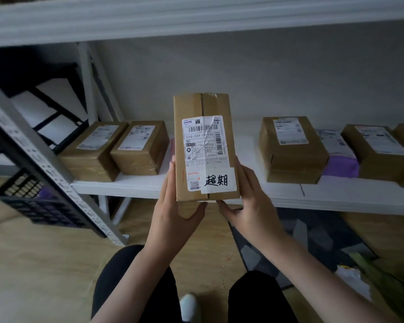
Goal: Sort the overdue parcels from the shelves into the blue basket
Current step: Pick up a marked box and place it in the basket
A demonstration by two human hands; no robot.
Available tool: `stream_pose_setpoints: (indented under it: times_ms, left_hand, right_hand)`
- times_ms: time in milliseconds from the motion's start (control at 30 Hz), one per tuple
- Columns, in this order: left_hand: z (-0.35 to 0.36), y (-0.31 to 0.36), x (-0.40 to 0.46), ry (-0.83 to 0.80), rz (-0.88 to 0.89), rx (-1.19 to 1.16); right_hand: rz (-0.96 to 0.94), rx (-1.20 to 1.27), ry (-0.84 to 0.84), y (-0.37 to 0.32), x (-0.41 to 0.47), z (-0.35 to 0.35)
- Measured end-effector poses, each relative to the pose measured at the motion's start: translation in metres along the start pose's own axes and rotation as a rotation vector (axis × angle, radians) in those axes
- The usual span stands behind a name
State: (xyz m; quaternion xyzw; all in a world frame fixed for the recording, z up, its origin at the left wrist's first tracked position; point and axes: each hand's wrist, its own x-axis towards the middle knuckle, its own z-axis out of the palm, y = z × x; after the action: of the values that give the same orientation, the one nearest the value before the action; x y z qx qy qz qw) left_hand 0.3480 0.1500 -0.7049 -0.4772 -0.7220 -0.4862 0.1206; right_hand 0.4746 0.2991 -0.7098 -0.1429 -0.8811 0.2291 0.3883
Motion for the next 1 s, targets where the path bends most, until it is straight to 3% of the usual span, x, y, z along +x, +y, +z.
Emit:
stream_pose_setpoints:
  times_ms: [300,500,633,1000]
  left_hand:
    - [-0.136,-0.020,-0.038,0.156,-0.205,0.125]
    - [-0.193,-0.042,-0.059,0.343,-0.281,0.167]
    - [-0.253,-0.057,-0.062,0.378,-0.290,0.254]
    - [-0.442,-0.007,0.034,0.569,-0.484,0.412]
  right_hand:
    - [-0.113,0.274,-0.206,-0.094,0.027,0.079]
    - [-0.246,0.343,-0.278,-0.151,0.048,0.135]
    - [-0.328,0.375,-0.316,-0.206,0.073,0.173]
    - [-0.450,0.524,-0.494,-0.408,0.235,0.161]
